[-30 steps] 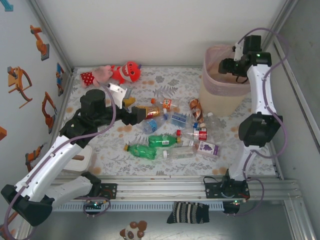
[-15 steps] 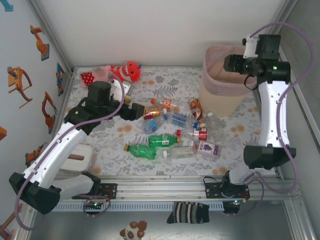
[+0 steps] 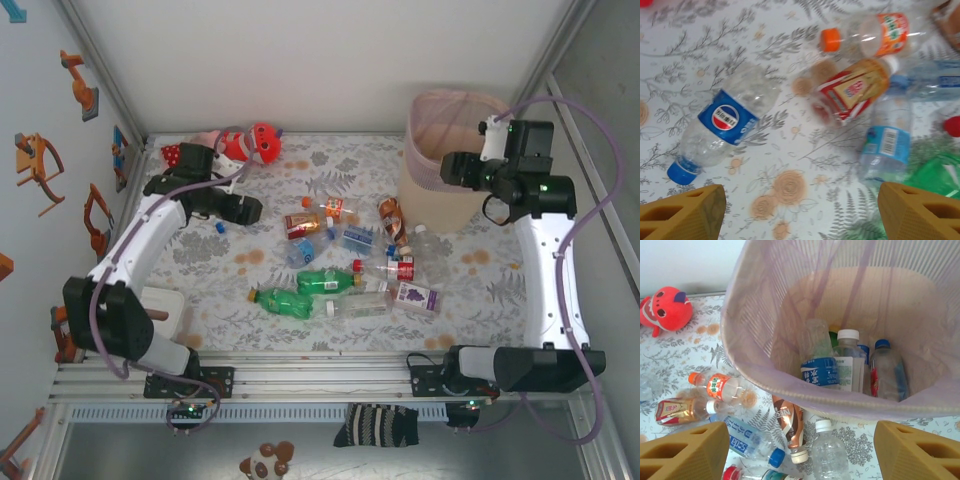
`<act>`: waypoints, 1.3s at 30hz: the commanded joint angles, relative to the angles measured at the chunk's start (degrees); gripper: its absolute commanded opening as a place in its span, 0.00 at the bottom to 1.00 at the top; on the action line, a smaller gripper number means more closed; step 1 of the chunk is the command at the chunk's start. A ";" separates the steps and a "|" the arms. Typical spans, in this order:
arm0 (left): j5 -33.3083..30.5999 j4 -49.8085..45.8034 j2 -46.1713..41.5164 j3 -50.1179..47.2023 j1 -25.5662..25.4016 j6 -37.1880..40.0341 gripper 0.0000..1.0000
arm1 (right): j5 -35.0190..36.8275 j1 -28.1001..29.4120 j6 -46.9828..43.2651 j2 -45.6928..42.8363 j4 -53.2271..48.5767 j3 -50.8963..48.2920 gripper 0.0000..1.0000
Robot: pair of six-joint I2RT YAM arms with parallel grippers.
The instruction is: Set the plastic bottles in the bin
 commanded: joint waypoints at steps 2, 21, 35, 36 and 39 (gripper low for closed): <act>-2.34 -0.67 8.05 5.20 1.46 4.30 0.82 | 0.14 0.34 1.18 -2.74 5.84 -5.21 0.75; -3.61 -1.66 32.52 17.51 3.10 8.77 0.87 | 0.21 0.34 0.33 -4.85 7.85 -11.99 0.75; -7.74 -1.60 25.30 5.93 2.76 -0.14 0.67 | -3.92 0.34 2.19 -6.39 9.46 -12.60 0.75; -7.74 -1.56 24.82 5.40 2.70 -0.35 0.66 | -4.18 0.34 2.22 -6.41 9.50 -12.65 0.74; -7.85 -1.31 23.72 4.03 2.44 -0.96 0.62 | -4.68 0.43 2.54 -6.39 9.75 -12.70 0.74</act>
